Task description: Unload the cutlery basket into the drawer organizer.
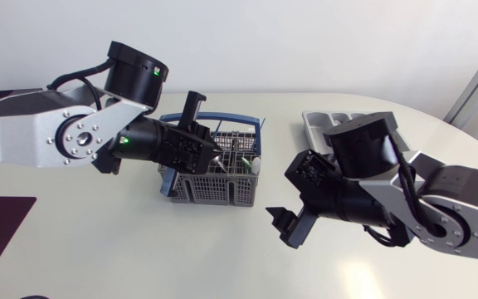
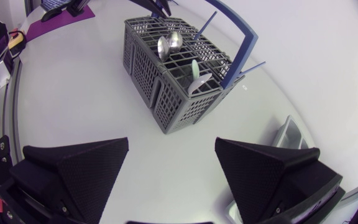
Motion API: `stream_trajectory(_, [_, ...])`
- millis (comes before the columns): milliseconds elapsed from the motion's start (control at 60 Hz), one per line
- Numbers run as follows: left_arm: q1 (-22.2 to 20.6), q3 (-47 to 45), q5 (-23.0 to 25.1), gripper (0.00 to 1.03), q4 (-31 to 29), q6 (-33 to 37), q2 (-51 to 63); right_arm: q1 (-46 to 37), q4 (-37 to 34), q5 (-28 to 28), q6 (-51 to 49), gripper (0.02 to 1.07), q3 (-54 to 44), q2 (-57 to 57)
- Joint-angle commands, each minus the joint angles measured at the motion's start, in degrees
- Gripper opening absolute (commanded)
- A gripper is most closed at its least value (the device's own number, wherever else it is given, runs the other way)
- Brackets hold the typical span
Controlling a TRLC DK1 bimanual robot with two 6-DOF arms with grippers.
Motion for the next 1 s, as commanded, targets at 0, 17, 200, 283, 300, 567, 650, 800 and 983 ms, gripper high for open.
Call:
stream_trajectory(0, [0.28, -2.15, 0.27, 0.20, -0.40, 0.48, 0.07, 0.70, 0.10, 0.41, 0.96, 1.02, -1.29, -1.04])
stream_trajectory(17, [0.28, -2.24, 0.27, 0.23, -0.49, 0.65, 0.07, 0.70, 0.01, 0.41, 0.96, 1.02, -1.38, -1.12])
stream_trajectory(200, [-0.60, -2.50, -0.96, 0.56, -3.04, 3.64, 1.13, 0.87, -0.08, 0.67, 1.23, 1.02, -2.34, -2.09])
stream_trajectory(283, [-1.04, -2.06, -1.75, 0.65, -3.04, 4.52, 1.66, 0.87, -0.08, 0.67, 1.23, 1.02, -2.70, -2.35])
stream_trajectory(300, [-1.04, -1.80, -1.84, 0.64, -3.04, 4.61, 1.83, 0.87, -0.08, 0.67, 1.23, 1.02, -2.70, -2.35])
stream_trajectory(567, [-1.83, 0.75, -4.12, 0.65, -2.87, 7.16, 5.70, 0.52, -0.08, 0.67, 1.14, 1.02, -2.61, -2.27])
stream_trajectory(650, [-2.18, 1.63, -4.83, 0.62, -2.51, 7.51, 6.84, 0.26, 0.10, 0.67, 0.96, 1.02, -2.70, -2.09])
stream_trajectory(800, [-2.36, 2.86, -4.92, 0.49, -1.81, 7.68, 8.07, -0.09, 0.19, 0.58, 0.52, 1.02, -2.52, -1.83])
stream_trajectory(983, [-2.27, 3.74, -5.18, 0.25, -0.14, 8.21, 9.30, -0.62, 0.36, 0.23, 0.17, 1.02, -2.34, -1.12])
